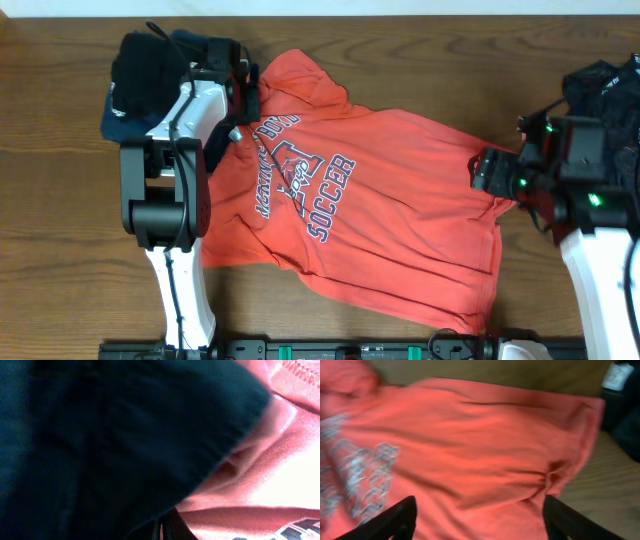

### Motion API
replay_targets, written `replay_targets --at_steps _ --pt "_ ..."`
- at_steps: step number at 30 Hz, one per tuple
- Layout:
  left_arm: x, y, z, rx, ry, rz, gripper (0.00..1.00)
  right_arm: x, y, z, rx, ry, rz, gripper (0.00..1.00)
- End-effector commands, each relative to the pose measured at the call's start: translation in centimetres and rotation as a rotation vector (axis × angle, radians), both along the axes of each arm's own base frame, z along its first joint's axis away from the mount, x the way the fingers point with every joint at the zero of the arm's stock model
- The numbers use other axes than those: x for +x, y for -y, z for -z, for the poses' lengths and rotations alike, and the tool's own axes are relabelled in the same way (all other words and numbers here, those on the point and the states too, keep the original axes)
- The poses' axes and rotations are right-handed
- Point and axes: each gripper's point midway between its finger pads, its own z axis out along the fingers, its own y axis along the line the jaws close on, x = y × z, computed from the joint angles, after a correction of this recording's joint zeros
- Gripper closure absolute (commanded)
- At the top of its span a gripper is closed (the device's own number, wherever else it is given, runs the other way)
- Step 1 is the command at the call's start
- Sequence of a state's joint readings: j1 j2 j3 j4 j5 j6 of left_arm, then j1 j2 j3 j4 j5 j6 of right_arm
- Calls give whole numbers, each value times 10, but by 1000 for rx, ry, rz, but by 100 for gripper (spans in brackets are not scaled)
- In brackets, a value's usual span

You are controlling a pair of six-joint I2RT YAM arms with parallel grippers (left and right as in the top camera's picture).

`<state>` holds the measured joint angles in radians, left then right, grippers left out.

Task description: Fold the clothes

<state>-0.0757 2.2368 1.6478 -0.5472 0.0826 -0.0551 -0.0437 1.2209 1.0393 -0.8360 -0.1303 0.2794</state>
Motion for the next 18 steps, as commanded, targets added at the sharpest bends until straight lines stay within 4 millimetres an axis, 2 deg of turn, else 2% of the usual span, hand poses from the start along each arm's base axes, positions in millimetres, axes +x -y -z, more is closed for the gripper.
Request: replay_targets --at_steps 1,4,6,8,10,12,14,18 --pt "1 13 -35 -23 59 17 93 13 31 29 -73 -67 172 31" --pt "4 18 -76 -38 139 27 86 33 53 46 -65 -62 266 39" --pt "1 20 -112 -44 201 32 83 41 71 61 -56 -78 335 48" --pt "-6 20 -151 -49 259 36 73 44 92 80 -47 -111 407 62" --pt "-19 20 -188 -54 312 38 70 43 113 100 -40 -148 464 80" --pt "-34 18 -219 -58 353 38 69 40 130 120 -24 -187 524 93" --pt "-54 16 -249 -62 388 38 69 39 144 136 -2 -208 561 99" --pt "-95 11 -291 -65 430 39 68 44 154 160 84 -212 589 99"
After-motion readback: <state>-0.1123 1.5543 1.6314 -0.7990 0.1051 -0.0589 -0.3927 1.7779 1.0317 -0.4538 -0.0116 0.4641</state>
